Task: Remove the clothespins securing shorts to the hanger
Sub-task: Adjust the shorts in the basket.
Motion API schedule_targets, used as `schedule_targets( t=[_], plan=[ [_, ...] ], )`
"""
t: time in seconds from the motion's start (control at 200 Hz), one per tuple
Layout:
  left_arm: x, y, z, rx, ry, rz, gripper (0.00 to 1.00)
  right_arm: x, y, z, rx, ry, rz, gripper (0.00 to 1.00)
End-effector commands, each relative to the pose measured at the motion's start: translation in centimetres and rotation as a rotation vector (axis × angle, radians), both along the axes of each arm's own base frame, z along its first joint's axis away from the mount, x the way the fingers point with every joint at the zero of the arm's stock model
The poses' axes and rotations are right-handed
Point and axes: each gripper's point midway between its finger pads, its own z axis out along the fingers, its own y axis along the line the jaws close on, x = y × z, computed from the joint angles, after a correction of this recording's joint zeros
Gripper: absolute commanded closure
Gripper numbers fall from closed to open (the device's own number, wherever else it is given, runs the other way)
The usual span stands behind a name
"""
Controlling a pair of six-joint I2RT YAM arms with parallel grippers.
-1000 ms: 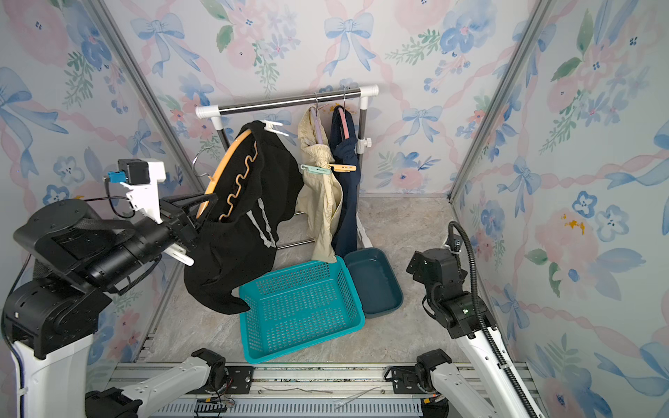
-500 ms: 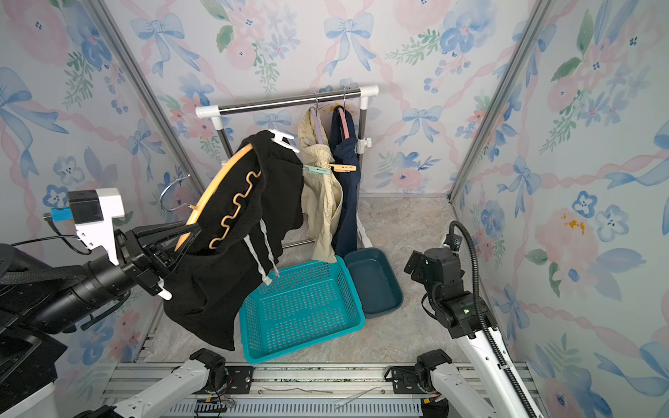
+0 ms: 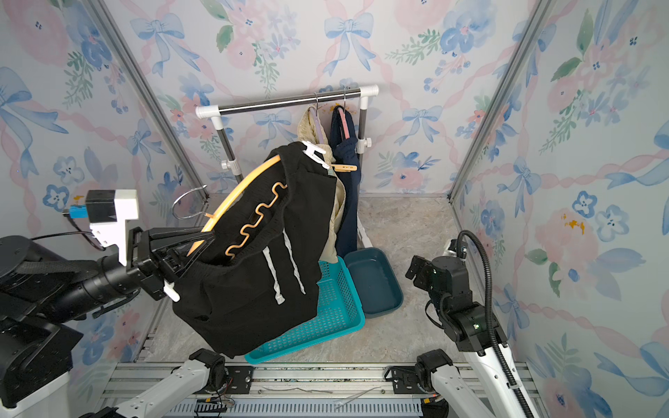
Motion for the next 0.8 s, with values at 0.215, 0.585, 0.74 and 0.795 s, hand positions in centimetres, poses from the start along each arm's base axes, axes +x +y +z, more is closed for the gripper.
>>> schedule_targets(
  t=[0.215,0.585,0.74,0.795],
  plan=[
    [0.4,-1.0,-2.1,0.072,-0.225,-0.054,1.0,-0.4,2.6,2.0,0.094,-0.005,0.136,0.03],
    [-2.5,-1.5,-6.5,0.135,-0.325,-0.164,1.0,1.1,8.8,4.0,0.3,-0.051,0.396,0.01],
    [-8.2,-1.0,-6.9,0.144,-0.492,-0.271,1.0,1.1,10.0,4.4,0.321,-0.056,0.442,0.02],
    [-9.8,-0.5,-6.6,0.141,-0.543,-0.268,1.0,1.1,10.4,4.5,0.322,-0.055,0.46,0.03]
  ],
)
